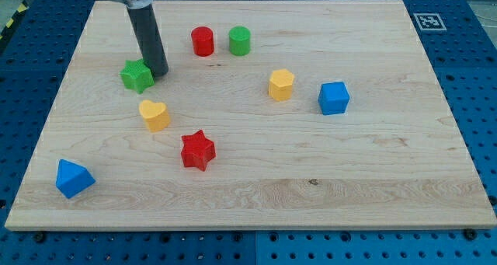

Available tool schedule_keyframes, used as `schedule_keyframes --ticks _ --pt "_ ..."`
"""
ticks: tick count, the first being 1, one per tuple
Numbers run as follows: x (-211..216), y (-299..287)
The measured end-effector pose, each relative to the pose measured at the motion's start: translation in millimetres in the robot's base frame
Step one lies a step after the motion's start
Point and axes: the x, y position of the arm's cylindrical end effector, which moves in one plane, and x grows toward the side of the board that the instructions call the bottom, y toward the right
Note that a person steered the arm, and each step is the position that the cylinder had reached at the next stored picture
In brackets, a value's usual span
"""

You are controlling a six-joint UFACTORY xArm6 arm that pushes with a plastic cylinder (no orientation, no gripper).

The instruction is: Slightly slide the green star towards top left of the yellow heart

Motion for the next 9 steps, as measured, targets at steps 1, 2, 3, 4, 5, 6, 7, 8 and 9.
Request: schedule_keyframes --ticks 1,2,3,4,5,6,7,8,9 --pt "17 3" --pt "30 5" --pt "30 6" --pt "30 34" --pt "30 68" --pt "32 81" --pt "42 83" --pt "49 82" --pt "47 72"
